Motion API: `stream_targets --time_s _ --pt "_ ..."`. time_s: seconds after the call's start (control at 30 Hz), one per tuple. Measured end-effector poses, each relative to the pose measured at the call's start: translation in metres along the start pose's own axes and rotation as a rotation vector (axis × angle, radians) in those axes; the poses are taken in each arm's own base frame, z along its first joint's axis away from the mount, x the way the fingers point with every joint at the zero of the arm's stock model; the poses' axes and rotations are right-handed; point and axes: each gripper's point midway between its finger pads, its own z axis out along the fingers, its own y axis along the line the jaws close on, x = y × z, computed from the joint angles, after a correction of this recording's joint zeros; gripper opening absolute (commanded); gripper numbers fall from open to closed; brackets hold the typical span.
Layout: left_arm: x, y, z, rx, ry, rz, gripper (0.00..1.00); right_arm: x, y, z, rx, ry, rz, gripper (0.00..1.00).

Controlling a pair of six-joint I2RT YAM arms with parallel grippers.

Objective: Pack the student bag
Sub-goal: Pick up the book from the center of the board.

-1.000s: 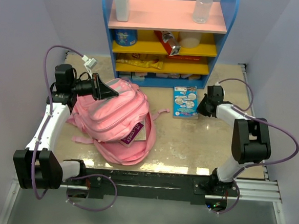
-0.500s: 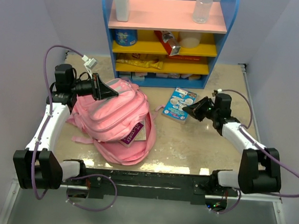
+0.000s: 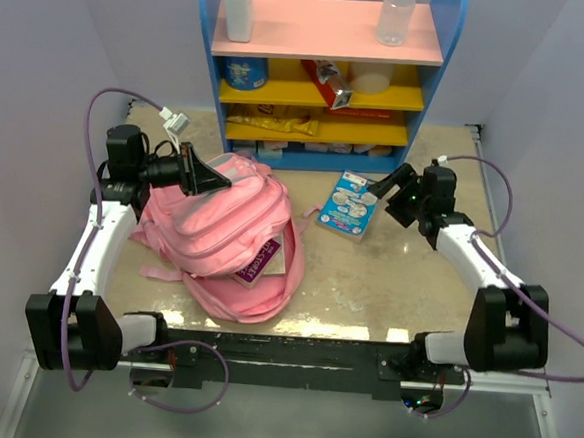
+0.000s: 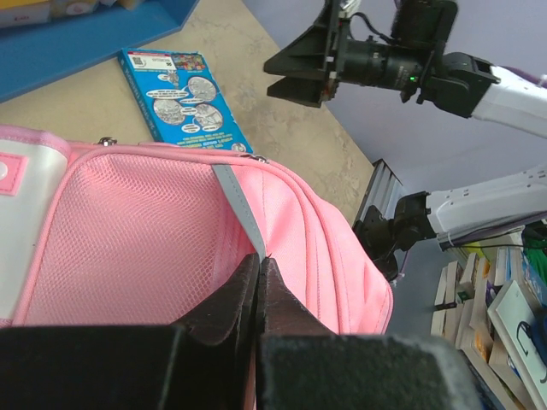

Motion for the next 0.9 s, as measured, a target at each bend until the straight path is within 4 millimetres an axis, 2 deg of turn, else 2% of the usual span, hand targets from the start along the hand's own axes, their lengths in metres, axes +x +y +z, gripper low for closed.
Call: stream_targets --time_s 0.1,0.2,0.3,0.43,0.57,0.7,0.8,0.9 --pt "0.0 0.0 0.0 0.0 0.0 0.0 0.0 0.005 -0.032 0.026 0.101 0.012 -0.025 0.98" --pt "0.0 0.0 0.0 0.0 0.0 0.0 0.0 0.011 -0.062 0.047 0.201 0.03 -0.048 0.99" --pt "0.0 0.0 0.0 0.0 0.0 0.0 0.0 0.008 -0.075 0.062 0.252 0.031 -0.073 0.99" --pt "0.0 0.0 0.0 0.0 0.0 -0.001 0.0 -0.003 -0.074 0.082 0.249 0.003 -0.087 0.99" --pt "-0.001 0.0 0.0 -0.001 -0.001 0.001 0.0 -0.002 -0.078 0.101 0.231 0.001 -0.078 0.99" --pt "-0.002 0.0 0.0 -0.001 -0.001 0.005 0.0 -0.003 -0.063 0.113 0.16 -0.018 -0.072 0.93" --pt "-0.002 0.001 0.001 -0.001 0.001 0.001 0.0 0.005 -0.053 0.121 0.121 -0.009 -0.079 0.83" --pt "-0.003 0.002 0.001 -0.002 0.003 -0.004 0.0 0.017 -0.043 0.128 0.09 0.001 -0.088 0.61"
